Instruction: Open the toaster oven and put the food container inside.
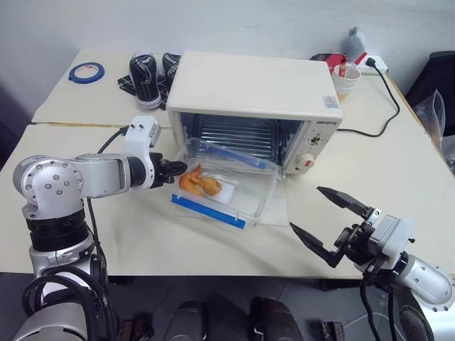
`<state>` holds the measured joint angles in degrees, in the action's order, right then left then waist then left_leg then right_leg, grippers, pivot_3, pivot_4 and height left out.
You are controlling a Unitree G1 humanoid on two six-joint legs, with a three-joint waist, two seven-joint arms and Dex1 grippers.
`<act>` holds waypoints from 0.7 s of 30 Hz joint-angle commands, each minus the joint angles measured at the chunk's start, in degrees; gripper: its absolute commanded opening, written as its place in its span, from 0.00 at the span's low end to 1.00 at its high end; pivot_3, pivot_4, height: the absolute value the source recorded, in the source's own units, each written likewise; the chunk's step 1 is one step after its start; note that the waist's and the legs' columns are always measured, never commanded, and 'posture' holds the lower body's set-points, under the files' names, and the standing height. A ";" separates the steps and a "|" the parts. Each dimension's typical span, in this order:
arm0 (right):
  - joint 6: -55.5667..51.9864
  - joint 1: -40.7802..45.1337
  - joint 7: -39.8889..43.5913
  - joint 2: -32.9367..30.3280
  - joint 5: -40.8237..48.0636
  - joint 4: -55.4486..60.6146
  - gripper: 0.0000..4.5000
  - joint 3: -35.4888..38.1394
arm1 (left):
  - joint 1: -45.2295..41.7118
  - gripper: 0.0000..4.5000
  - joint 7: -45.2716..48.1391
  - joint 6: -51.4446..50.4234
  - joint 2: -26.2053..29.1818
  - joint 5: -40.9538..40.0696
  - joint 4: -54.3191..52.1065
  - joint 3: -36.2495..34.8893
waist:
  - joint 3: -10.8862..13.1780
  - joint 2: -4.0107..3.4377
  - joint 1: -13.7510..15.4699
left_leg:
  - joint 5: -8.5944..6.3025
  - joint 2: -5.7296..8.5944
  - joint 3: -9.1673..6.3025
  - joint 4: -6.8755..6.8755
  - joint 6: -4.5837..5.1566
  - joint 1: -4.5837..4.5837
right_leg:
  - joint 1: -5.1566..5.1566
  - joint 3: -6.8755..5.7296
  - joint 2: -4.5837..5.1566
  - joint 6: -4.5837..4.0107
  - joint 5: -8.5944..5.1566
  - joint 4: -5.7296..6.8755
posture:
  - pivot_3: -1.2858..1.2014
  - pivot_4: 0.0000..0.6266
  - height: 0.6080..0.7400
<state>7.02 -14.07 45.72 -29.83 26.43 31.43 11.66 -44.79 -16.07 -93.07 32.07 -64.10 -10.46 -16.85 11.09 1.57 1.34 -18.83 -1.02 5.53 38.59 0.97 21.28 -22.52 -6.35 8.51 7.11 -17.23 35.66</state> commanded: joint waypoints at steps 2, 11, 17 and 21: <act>0.99 0.38 -0.21 -0.31 0.74 1.43 1.00 1.09 | -1.01 0.59 -1.15 0.57 1.10 -5.64 -0.75 -2.48 | 0.00 0.00 0.03 | 0.00 0.02 0.00 0.02 0.00 0.00 | 0.01 0.00 0.01 0.00 0.00 0.00 | 0.52 0.24 1.00; -7.54 -0.52 1.22 -5.20 8.45 3.91 1.00 3.38 | 3.64 0.59 23.13 3.17 19.26 -8.22 0.96 -4.69 | -0.01 -0.03 -0.42 | -0.01 0.00 0.05 -0.02 -0.03 -0.05 | -0.01 -0.15 -0.07 -0.03 -0.02 0.01 | 0.52 0.24 1.00; -19.91 -3.08 3.44 -13.79 12.94 8.82 0.71 0.36 | 27.77 0.39 69.04 37.27 35.72 11.27 -3.11 0.77 | -0.08 -0.23 -0.61 | -0.02 0.01 0.26 -0.34 -0.04 -0.17 | -0.06 -0.08 -0.06 -0.13 -0.07 -0.16 | 0.52 0.24 1.00; -23.29 -1.46 1.71 -13.22 9.50 11.06 0.40 -7.38 | 39.11 0.10 85.54 61.52 34.28 23.62 2.18 2.92 | -0.07 -0.33 -0.38 | -0.03 -0.08 0.35 -0.36 -0.09 -0.09 | -0.26 -0.09 -0.06 -0.29 -0.16 -0.31 | 0.52 0.24 1.00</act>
<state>-15.53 -16.27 48.03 -43.48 36.71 39.85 6.15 -6.33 63.68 -40.62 66.71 -44.84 -9.27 -13.63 11.02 1.24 0.96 -18.87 -1.12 5.88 38.23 0.88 21.21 -22.81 -6.44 8.46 6.79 -17.40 35.37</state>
